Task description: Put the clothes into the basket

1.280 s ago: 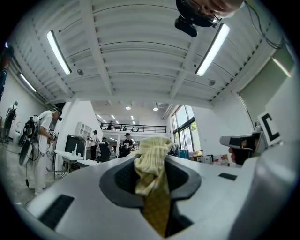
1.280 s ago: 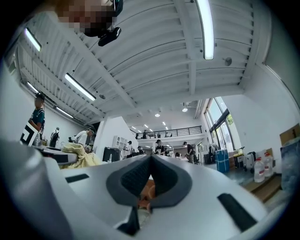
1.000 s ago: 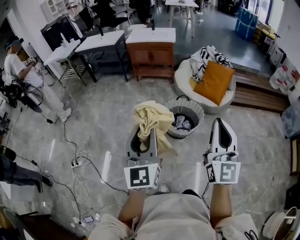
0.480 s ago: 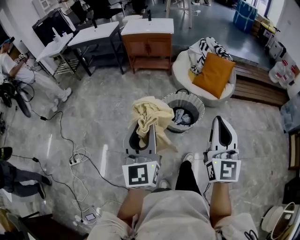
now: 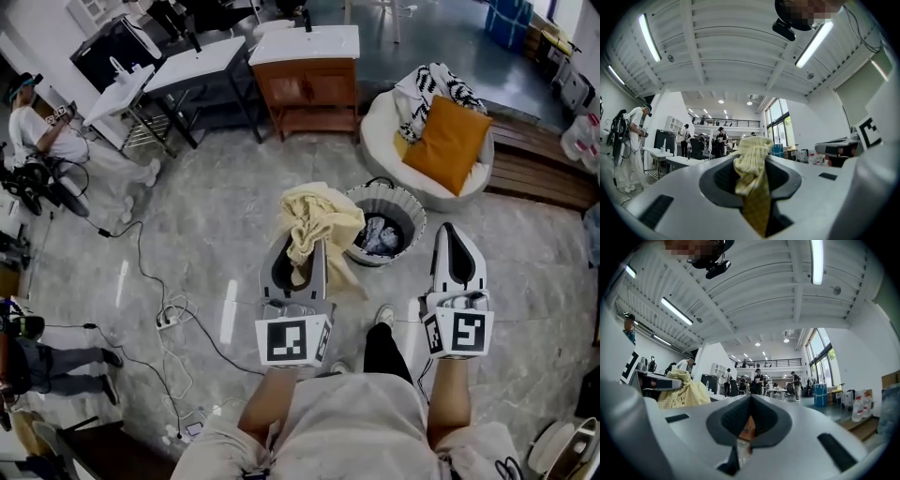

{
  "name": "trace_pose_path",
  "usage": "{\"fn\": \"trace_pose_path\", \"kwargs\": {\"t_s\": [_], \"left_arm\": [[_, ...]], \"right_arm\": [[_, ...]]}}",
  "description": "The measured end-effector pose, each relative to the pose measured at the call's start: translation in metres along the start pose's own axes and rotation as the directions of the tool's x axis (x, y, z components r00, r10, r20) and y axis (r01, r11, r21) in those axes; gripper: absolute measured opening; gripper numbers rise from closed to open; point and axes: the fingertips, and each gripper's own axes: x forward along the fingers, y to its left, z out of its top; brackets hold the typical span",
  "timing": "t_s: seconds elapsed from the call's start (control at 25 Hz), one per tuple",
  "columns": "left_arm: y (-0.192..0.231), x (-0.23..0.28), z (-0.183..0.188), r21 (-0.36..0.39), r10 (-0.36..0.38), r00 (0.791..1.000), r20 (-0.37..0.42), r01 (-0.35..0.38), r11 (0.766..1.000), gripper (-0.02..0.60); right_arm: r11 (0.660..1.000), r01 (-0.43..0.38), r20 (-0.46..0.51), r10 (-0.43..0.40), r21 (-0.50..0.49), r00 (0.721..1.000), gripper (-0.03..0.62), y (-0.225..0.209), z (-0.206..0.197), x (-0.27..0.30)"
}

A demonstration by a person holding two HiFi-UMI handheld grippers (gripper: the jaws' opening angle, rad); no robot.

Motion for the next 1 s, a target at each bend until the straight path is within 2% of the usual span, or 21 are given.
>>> {"fn": "trace_pose_path", "kwargs": {"t_s": [0.36, 0.6, 1.0], "left_arm": [[-0.053, 0.106, 0.004, -0.001, -0.011, 1.000, 0.003, 0.011, 1.000, 0.118], [-0.081, 0.173, 0.000, -0.043, -0.018, 1.000, -0.006, 0.018, 0.999, 0.118], [-0.100, 0.238, -0.010, -0.027, 0.012, 1.000, -0.015, -0.012, 1.000, 0.118]], "right_arm": [[0.999, -0.026, -0.001, 0.026, 0.046, 1.000, -0.012, -0.092, -0.012, 0.067], [0.997, -0.077, -0.009, 0.077, 0.029, 0.997, -0.012, -0.139, -0.018, 0.109], [0.996, -0.066, 0.001, 0.066, 0.065, 0.998, -0.012, -0.196, -0.034, 0.154]]}}
